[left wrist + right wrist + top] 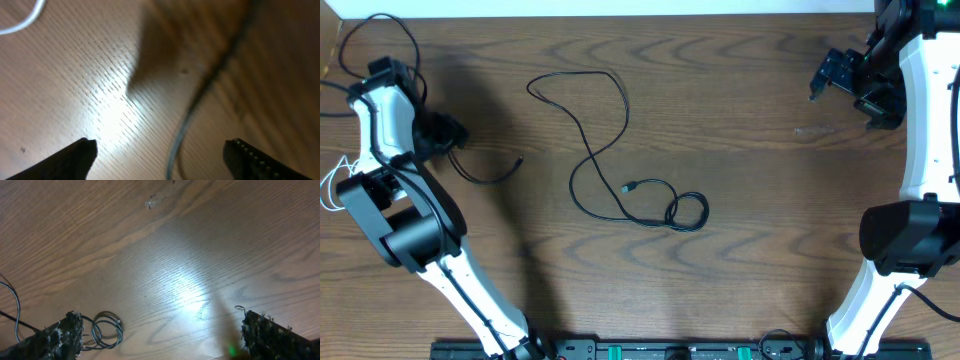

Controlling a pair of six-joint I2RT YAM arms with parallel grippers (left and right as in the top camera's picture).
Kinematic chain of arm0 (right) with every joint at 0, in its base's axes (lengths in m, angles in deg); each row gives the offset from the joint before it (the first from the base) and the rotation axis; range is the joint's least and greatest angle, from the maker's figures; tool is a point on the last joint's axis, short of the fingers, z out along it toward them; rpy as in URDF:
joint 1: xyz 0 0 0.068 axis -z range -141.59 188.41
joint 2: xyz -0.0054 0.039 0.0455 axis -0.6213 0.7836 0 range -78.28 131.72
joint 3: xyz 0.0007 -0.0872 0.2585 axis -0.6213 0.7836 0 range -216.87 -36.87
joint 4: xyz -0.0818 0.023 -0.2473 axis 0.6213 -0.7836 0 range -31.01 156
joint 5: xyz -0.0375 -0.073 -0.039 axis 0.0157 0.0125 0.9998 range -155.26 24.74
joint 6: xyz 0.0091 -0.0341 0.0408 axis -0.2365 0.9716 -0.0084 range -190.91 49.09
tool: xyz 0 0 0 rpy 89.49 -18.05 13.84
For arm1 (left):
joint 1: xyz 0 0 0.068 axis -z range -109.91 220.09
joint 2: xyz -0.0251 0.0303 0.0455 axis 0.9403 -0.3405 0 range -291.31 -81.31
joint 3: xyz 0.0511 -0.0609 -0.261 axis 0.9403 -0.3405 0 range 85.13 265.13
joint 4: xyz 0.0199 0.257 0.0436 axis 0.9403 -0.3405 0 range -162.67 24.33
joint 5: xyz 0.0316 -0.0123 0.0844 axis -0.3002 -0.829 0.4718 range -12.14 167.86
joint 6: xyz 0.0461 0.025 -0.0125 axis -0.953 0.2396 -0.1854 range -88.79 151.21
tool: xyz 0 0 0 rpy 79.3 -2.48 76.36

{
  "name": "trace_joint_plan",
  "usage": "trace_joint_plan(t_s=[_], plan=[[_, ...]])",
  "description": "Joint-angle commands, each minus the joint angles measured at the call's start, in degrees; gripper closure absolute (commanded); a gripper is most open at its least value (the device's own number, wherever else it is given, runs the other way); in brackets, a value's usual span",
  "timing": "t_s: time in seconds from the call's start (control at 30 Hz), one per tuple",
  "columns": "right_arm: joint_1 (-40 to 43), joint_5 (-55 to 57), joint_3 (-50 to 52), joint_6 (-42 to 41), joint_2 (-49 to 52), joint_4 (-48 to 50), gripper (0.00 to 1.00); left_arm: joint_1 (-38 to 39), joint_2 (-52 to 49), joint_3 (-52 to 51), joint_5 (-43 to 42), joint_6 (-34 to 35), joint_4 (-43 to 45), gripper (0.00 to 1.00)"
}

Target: Untangle cables

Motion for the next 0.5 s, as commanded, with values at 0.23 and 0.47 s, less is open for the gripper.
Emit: trace_joint_plan(t_s=[0.23,0.47], plan=[[-0.39,0.24,0.22,0.66,-0.50,-0.04,0.01,-0.76,-2.67,0.26,-6.32,-5.05,3.39,0.27],[-0.39,0.24,0.22,0.66,-0.50,-0.07,0.01,-0.79,-3.08,0.17,-6.95,-5.64,4.48,0.38]])
